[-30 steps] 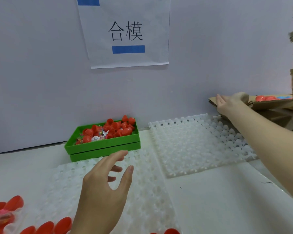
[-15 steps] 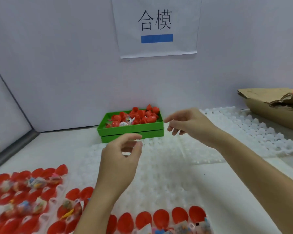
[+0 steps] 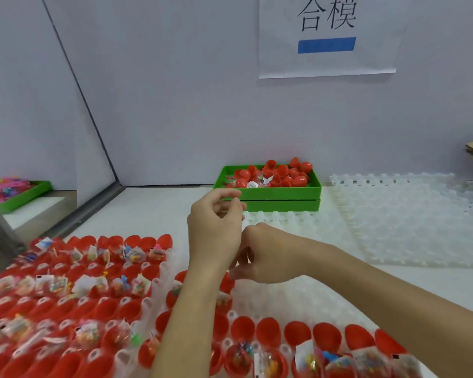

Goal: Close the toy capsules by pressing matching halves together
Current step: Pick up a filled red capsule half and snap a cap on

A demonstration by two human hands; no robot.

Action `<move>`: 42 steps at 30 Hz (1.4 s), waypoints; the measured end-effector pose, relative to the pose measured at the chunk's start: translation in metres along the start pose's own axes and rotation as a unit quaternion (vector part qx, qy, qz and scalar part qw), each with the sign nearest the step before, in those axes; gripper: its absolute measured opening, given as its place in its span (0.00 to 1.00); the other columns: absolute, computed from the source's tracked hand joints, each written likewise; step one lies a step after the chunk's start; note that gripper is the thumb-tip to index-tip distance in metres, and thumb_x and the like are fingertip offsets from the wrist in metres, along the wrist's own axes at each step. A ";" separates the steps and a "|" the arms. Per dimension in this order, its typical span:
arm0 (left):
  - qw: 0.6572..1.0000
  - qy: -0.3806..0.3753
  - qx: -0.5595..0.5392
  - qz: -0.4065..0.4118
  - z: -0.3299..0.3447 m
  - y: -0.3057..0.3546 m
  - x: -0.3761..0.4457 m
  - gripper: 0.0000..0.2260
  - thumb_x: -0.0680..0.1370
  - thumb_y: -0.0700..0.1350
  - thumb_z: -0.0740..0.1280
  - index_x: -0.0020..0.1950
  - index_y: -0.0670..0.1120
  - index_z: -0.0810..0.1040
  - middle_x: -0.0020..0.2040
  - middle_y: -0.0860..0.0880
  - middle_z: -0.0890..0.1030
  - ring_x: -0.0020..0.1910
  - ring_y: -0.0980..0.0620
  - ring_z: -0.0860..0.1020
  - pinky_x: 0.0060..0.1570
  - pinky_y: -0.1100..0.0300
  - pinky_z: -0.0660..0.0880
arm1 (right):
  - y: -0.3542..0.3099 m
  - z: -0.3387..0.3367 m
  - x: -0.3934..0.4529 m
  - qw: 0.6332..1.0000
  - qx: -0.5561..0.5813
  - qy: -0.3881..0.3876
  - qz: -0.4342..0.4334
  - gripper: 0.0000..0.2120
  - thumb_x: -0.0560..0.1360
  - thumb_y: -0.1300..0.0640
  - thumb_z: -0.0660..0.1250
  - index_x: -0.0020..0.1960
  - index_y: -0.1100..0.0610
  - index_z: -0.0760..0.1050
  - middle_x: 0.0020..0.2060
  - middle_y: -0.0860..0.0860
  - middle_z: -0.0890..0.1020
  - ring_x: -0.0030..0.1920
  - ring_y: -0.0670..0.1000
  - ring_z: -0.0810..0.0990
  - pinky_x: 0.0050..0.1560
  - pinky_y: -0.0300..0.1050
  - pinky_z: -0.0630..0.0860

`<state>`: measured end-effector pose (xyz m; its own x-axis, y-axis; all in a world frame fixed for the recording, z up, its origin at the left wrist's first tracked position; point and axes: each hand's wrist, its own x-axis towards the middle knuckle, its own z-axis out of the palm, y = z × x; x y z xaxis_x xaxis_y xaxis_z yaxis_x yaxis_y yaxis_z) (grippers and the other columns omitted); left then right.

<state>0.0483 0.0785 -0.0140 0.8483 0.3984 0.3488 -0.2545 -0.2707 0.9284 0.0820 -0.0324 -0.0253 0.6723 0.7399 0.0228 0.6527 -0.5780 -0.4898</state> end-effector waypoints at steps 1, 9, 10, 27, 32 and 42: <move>1.000 0.001 0.000 0.002 -0.001 -0.001 0.001 0.10 0.78 0.39 0.66 0.46 0.54 0.81 0.40 0.52 0.85 0.40 0.55 0.83 0.46 0.53 0.81 | -0.003 0.001 0.002 1.000 -0.003 -0.002 0.001 0.06 0.75 0.52 0.70 0.46 0.53 0.84 0.39 0.46 0.84 0.41 0.45 0.79 0.48 0.46 0.78; 1.000 0.005 0.001 0.009 -0.003 -0.006 0.004 0.10 0.78 0.39 0.66 0.46 0.55 0.81 0.42 0.52 0.85 0.43 0.54 0.83 0.43 0.61 0.77 | -0.019 0.009 0.021 0.994 -0.107 -0.024 0.004 0.06 0.75 0.59 0.65 0.40 0.57 0.76 0.38 0.50 0.78 0.46 0.55 0.79 0.52 0.54 0.78; 1.000 0.000 0.009 0.013 -0.004 -0.006 0.005 0.10 0.78 0.40 0.66 0.47 0.54 0.81 0.43 0.52 0.85 0.45 0.55 0.83 0.44 0.63 0.76 | -0.020 0.006 0.022 0.993 -0.116 -0.024 -0.004 0.06 0.75 0.60 0.64 0.45 0.62 0.78 0.43 0.54 0.81 0.50 0.58 0.79 0.54 0.56 0.77; 0.930 -0.354 0.075 -0.064 0.017 -0.002 -0.019 0.30 0.66 0.57 0.79 0.64 0.57 0.72 0.55 0.57 0.81 0.48 0.58 0.84 0.51 0.57 0.80 | 0.057 -0.055 -0.078 0.926 0.060 0.232 0.292 0.11 0.69 0.53 0.75 0.29 0.52 0.80 0.24 0.43 0.77 0.25 0.42 0.72 0.20 0.28 0.62; 0.944 -0.319 0.087 -0.016 0.033 -0.004 -0.025 0.19 0.67 0.44 0.81 0.54 0.52 0.79 0.48 0.53 0.84 0.44 0.56 0.84 0.51 0.55 0.82 | 0.058 -0.041 -0.091 0.921 0.103 0.242 0.289 0.11 0.68 0.50 0.76 0.31 0.54 0.79 0.20 0.40 0.75 0.22 0.39 0.72 0.20 0.29 0.63; 0.951 -0.288 0.105 0.033 0.041 -0.007 -0.031 0.10 0.70 0.45 0.79 0.49 0.48 0.82 0.43 0.54 0.84 0.42 0.57 0.83 0.49 0.61 0.81 | 0.050 -0.022 -0.110 0.866 0.348 0.328 0.144 0.03 0.76 0.61 0.70 0.48 0.59 0.77 0.39 0.50 0.87 0.41 0.50 0.86 0.40 0.38 0.82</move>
<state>0.0434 0.0319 -0.0364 0.9630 -0.1552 0.2202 -0.2681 -0.4718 0.8399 0.0484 -0.1496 -0.0333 0.9751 0.1125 0.1911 0.2098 -0.1889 -0.9593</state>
